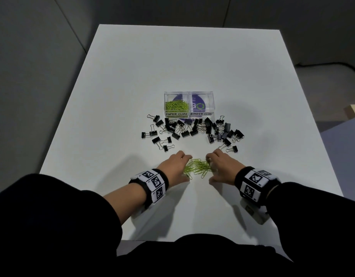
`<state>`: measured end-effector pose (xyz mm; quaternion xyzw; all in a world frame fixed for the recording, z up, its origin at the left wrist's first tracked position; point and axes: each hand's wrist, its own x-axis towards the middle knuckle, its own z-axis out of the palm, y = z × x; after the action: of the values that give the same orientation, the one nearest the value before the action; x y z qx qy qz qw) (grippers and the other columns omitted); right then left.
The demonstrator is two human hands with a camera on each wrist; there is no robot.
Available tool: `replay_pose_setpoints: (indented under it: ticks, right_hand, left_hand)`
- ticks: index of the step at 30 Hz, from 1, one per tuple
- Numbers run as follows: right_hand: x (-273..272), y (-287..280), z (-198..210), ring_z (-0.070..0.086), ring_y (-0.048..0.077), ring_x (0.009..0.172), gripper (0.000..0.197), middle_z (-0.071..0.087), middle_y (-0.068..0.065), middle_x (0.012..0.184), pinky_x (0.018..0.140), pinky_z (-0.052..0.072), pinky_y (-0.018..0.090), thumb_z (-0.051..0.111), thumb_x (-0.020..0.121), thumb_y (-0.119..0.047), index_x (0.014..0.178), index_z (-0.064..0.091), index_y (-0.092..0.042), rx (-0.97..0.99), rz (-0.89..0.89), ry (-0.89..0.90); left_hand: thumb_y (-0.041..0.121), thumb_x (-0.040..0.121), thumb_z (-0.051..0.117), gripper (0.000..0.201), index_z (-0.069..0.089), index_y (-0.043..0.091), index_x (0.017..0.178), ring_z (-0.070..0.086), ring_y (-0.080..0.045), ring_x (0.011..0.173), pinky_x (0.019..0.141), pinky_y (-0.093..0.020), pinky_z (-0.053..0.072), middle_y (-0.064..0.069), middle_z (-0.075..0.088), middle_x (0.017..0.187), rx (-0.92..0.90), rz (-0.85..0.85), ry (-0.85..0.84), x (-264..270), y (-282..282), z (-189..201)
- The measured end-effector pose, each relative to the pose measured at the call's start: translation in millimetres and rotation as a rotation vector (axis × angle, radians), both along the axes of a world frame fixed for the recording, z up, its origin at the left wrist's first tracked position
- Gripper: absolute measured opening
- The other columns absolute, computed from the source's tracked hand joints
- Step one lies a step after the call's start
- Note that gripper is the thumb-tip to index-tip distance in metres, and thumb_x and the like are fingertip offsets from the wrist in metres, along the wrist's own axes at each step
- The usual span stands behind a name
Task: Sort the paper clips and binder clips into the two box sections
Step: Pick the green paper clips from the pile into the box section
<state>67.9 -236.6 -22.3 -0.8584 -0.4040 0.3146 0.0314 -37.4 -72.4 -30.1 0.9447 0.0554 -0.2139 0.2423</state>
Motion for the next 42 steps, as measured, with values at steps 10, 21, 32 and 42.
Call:
replay_pose_setpoints:
  ticks: [10,21,32,42]
  right_hand:
    - [-12,19,-12,0.049,0.031,0.106,0.050,0.043,0.011,0.124,0.087,0.049,0.042,0.068,0.080,-0.029,0.121,0.048,-0.011,0.079,-0.052,-0.051]
    - [-2,25,-9,0.055,0.032,0.094,0.018,0.053,0.015,0.109,0.073,0.042,0.038,0.049,0.092,-0.012,0.106,0.055,-0.003,0.028,0.086,-0.140]
    - [17,30,5,0.057,0.029,0.088,0.019,0.058,0.013,0.105,0.069,0.038,0.031,0.046,0.093,-0.016,0.104,0.055,-0.004,0.013,0.217,-0.088]
    - [69,64,65,0.056,0.022,0.079,0.013,0.057,0.006,0.090,0.067,0.043,0.016,0.051,0.092,-0.014,0.096,0.057,-0.004,0.295,0.031,-0.139]
  left_hand:
    - [0.025,0.087,0.060,0.044,0.047,0.011,0.126,0.046,-0.026,0.112,0.092,-0.036,0.044,-0.010,0.041,0.126,0.033,0.015,-0.017,12,-7,-4]
    - [0.010,0.090,0.052,0.023,0.056,0.006,0.112,0.055,-0.029,0.104,0.087,-0.032,0.041,-0.015,0.055,0.115,-0.009,0.011,0.044,27,-1,3]
    - [0.011,0.089,0.057,0.020,0.064,0.006,0.107,0.060,-0.025,0.097,0.077,-0.024,0.041,-0.012,0.065,0.108,-0.070,0.062,0.079,37,27,9]
    - [0.013,0.087,0.060,0.021,0.065,0.008,0.107,0.057,-0.007,0.075,0.068,-0.011,0.046,-0.004,0.067,0.101,-0.300,0.301,-0.156,53,72,55]
